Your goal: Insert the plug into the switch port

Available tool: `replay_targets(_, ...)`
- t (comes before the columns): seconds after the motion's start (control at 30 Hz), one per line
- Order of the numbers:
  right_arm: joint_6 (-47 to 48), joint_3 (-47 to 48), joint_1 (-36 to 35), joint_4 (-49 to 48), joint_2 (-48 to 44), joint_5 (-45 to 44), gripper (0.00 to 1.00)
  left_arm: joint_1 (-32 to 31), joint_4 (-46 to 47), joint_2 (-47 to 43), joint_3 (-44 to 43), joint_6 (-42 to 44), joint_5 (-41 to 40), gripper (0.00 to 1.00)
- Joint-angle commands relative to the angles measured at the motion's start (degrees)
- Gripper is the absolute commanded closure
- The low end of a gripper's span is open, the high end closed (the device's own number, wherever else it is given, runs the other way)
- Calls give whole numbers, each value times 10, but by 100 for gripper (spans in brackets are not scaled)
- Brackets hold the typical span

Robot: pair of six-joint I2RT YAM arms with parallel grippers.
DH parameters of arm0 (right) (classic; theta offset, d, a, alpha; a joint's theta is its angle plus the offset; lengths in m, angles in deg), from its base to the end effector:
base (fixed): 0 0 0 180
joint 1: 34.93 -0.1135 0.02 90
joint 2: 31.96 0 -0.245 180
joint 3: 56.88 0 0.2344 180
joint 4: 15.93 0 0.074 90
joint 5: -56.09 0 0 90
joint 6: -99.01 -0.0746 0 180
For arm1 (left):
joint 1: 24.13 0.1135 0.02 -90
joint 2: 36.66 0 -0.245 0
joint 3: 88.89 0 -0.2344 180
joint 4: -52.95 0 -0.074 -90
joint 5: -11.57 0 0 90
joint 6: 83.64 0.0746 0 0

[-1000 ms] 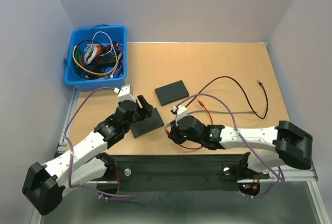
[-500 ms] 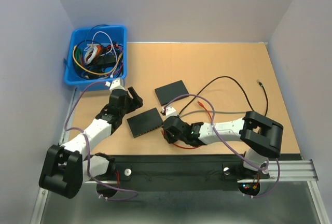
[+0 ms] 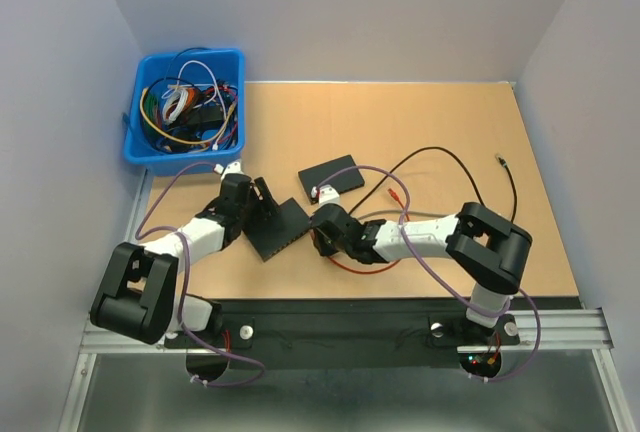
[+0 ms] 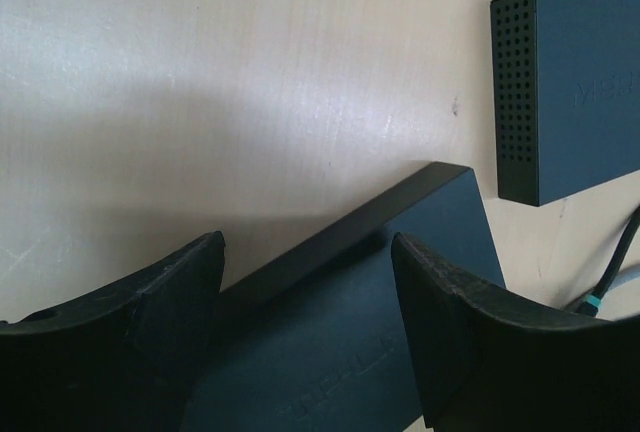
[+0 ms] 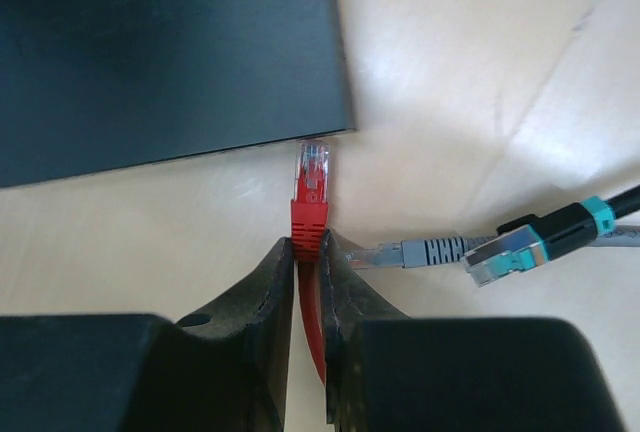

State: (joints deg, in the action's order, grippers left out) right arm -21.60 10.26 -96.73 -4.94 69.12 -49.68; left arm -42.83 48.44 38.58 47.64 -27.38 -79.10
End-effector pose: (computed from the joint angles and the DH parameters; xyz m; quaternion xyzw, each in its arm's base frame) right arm 0.1902 0.3119 0.1201 -0.1953 0.8954 0.1863 0.3542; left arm 0.2623 -0.0879 0.1391 -0.1194 0.8841 -0.1949 0.4076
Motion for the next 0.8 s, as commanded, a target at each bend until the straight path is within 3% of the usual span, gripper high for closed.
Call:
replay_targets(0.0, 32, 15, 26, -8, -11, -12, 99, 2, -1, -35, 7, -6, 23, 21)
replay_targets(0.33, 40, -26, 27, 2, -46, 31, 100, 2, -38, -71, -4, 21, -26, 21)
replay_targets(0.6, 9, -70, -1, 18, -116, 38, 100, 2, 44, -153, 24, 44, -74, 21)
replay_targets(0.77, 0, -70, -27, 27, -114, 17, 100, 2, 97, -189, 54, 69, -59, 21)
